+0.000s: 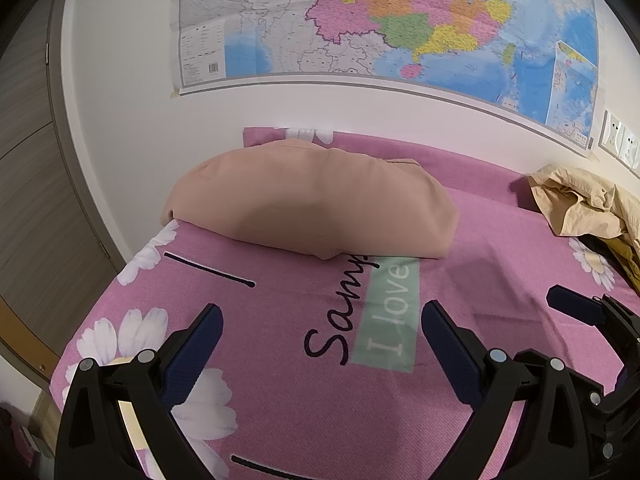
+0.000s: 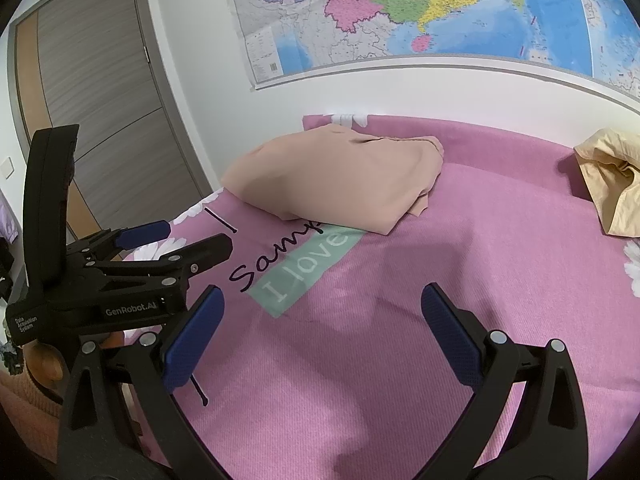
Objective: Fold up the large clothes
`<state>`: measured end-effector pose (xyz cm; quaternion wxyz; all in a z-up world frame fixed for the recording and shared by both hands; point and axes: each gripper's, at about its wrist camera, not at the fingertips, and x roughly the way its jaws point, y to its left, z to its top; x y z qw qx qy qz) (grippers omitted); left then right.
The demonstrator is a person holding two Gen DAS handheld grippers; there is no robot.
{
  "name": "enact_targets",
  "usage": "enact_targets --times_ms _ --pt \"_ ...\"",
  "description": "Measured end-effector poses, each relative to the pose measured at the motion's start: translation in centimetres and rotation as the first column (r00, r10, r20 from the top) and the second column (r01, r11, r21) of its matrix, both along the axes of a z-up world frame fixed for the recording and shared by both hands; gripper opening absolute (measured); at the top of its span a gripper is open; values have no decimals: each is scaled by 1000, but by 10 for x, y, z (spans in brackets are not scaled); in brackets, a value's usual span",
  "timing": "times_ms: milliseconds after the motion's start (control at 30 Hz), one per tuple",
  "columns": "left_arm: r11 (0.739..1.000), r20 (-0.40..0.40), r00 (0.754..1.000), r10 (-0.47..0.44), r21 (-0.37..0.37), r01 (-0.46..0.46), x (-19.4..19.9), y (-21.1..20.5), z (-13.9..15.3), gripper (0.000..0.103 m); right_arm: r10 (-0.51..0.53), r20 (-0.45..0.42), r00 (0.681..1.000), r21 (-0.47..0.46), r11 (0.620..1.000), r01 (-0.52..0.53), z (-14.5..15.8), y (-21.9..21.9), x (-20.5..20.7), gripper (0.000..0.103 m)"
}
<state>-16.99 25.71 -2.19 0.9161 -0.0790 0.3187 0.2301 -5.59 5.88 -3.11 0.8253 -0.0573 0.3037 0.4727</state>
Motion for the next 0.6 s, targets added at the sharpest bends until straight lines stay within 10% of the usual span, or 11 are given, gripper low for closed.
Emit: enact_targets --times_ms 600 --pt "1000 -6 1000 3 3 -3 1 0 0 96 2 -5 1000 -2 1000 -2 -1 1 -1 97"
